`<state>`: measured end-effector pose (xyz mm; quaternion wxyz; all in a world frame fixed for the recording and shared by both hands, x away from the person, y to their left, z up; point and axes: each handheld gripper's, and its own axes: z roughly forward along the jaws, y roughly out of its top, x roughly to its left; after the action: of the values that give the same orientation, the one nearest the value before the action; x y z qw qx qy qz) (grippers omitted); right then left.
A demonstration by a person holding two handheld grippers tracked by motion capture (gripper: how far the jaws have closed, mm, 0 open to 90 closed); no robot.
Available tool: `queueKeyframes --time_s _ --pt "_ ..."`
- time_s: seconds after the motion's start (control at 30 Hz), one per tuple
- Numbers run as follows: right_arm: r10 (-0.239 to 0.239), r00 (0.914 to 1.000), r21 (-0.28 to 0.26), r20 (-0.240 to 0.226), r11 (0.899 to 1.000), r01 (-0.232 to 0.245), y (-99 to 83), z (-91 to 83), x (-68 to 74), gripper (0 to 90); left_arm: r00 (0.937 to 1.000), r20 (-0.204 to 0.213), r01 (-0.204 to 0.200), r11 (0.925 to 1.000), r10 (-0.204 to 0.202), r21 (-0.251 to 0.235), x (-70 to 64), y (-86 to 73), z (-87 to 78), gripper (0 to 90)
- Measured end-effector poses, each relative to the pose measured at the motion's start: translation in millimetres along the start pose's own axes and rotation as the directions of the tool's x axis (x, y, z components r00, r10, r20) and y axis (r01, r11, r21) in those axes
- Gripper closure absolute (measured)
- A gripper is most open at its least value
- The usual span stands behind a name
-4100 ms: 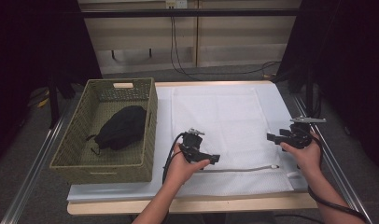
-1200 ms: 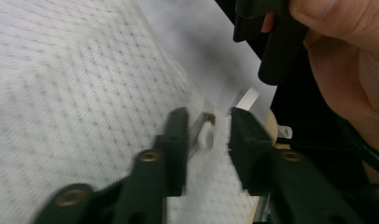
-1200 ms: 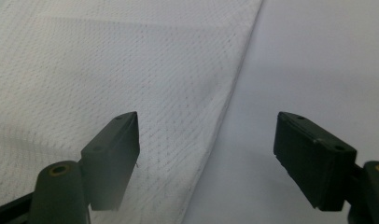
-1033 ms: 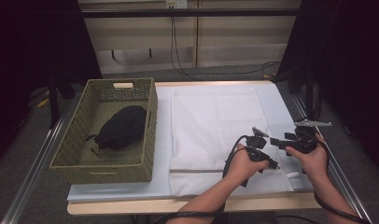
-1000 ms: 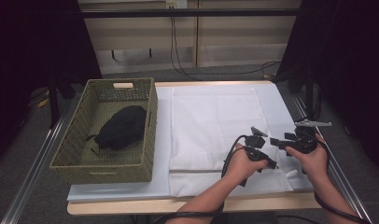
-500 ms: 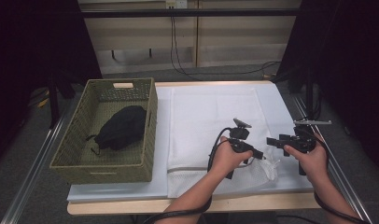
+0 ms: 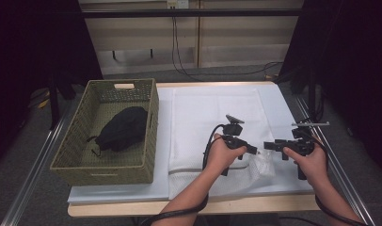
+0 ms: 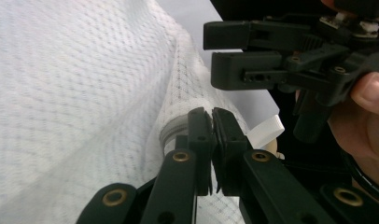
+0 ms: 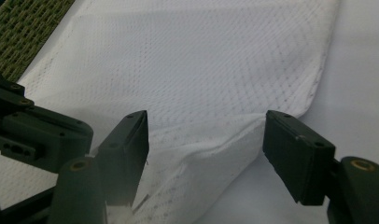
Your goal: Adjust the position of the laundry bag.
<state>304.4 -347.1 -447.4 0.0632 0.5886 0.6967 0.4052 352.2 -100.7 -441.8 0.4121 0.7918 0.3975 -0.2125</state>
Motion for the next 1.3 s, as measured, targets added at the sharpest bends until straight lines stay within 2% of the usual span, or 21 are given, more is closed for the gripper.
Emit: queueKeyframes --time_s 0.03,0.1,0.17,0.23,0.37,0.4,0.43,0.47,0.5,0.53,0.63,0.73,0.8,0.83,0.87,0.9,0.93,0.97,1.0,1.07,1.3 --pt "0.001 1.0 0.004 -0.005 1.0 -0.001 -0.1 0.8 0.8 32.2 0.9997 0.003 0.024 0.9997 -0.024 -0.003 1.3 -0.3 -1.3 86.6" --pt "0.005 0.9999 0.01 -0.013 1.0 -0.005 -0.2 1.3 1.4 32.7 0.9999 0.0 0.016 0.9999 -0.016 0.003 3.1 -0.3 -1.7 86.6" --pt "0.007 0.9999 0.02 -0.016 1.0 -0.007 -0.9 3.1 2.1 34.3 0.9997 0.001 0.025 0.9997 -0.025 0.002 4.3 -1.2 -1.9 86.6" --pt "0.027 0.9988 0.038 -0.042 0.999 -0.025 -1.7 4.0 2.6 36.9 0.9992 0.009 0.038 0.9993 -0.038 0.001 5.4 -1.9 -3.2 86.6" --pt "0.021 0.9991 0.037 -0.036 0.999 -0.019 -2.1 4.4 3.6 36.6 0.9993 0.005 0.036 0.9994 -0.036 0.002 5.3 -1.8 -3.8 86.6" --pt "0.033 0.9978 0.036 -0.057 0.999 -0.031 -2.2 4.8 4.5 37.0 0.9993 0.003 0.038 0.9992 -0.038 -0.01 4.9 -1.5 -3.7 86.6" --pt "0.033 0.9978 0.036 -0.057 0.999 -0.031 -2.2 4.8 4.5 37.0 0.9985 0.007 0.055 0.9983 -0.054 -0.022 3.8 -1.4 -3.7 86.6" --pt "0.036 0.9977 0.043 -0.058 0.999 -0.033 -2.6 5.6 5.5 38.4 0.9988 0.003 0.05 0.9984 -0.05 -0.026 3.9 -1.1 -4.1 86.7" --pt "0.036 0.9977 0.043 -0.058 0.999 -0.033 -2.6 5.6 5.5 38.4 0.9977 0.016 0.066 0.9973 -0.066 -0.031 2.9 -1.1 -4.2 86.7" --pt "0.041 0.9971 0.047 -0.063 0.998 -0.038 -2.7 6.6 6.1 40.0 0.9988 0.004 0.049 0.9985 -0.049 -0.024 4.3 -0.6 -6.5 86.6" --pt "0.046 0.9965 0.051 -0.069 0.998 -0.043 -2.5 7.8 6.7 40.7 0.9988 0.004 0.049 0.9983 -0.049 -0.031 4.8 -0.6 -8.0 86.6" --pt "0.085 0.9912 0.073 -0.102 0.994 -0.077 -2.3 9.2 8.2 50.0 0.9979 0.009 0.065 0.9973 -0.065 -0.034 3.7 -1.1 -8.7 86.6" --pt "0.098 0.9878 0.094 -0.12 0.992 -0.087 -2.4 10.1 9.1 56.6 0.9982 0.011 0.06 0.9976 -0.06 -0.034 3.7 -1.1 -8.5 86.6" --pt "0.098 0.9878 0.094 -0.12 0.992 -0.087 -2.4 10.1 9.1 56.6 0.9982 0.014 0.058 0.9977 -0.058 -0.034 3.6 -1.0 -8.1 86.6" --pt "0.109 0.9847 0.104 -0.136 0.99 -0.095 -2.4 10.1 10.3 67.6 0.999 0.015 0.043 0.9987 -0.043 -0.026 3.8 -1.3 -7.3 86.6" --pt "0.109 0.9847 0.104 -0.136 0.99 -0.095 -2.4 10.1 10.3 67.6 0.999 0.015 0.043 0.9987 -0.043 -0.026 3.8 -1.3 -7.3 86.6" --pt "0.118 0.9819 0.12 -0.148 0.988 -0.1 -1.8 9.9 11.4 72.4 0.9982 0.016 0.057 0.998 -0.057 -0.027 2.3 -2.0 -5.8 86.6" --pt "0.117 0.9823 0.124 -0.147 0.987 -0.099 -1.6 9.7 12.1 78.2 0.9994 0.017 0.03 0.9996 -0.03 -0.002 3.6 -2.2 -6.4 86.6" --pt "0.12 0.98 0.134 -0.159 0.986 -0.099 -0.7 8.9 14.1 90.0 0.9991 0.028 0.033 0.9995 -0.033 -0.004 2.3 -3.3 -4.5 86.5" --pt "0.117 0.9797 0.13 -0.162 0.987 -0.097 -0.3 8.4 14.7 90.0 0.9985 0.034 0.044 0.9989 -0.043 -0.016 1.4 -3.7 -3.3 86.4" --pt "0.115 0.9794 0.116 -0.166 0.989 -0.096 2.4 4.1 15.0 90.0 0.998 0.037 0.051 0.9987 -0.051 0.002 1.2 -7.2 -1.2 84.6"
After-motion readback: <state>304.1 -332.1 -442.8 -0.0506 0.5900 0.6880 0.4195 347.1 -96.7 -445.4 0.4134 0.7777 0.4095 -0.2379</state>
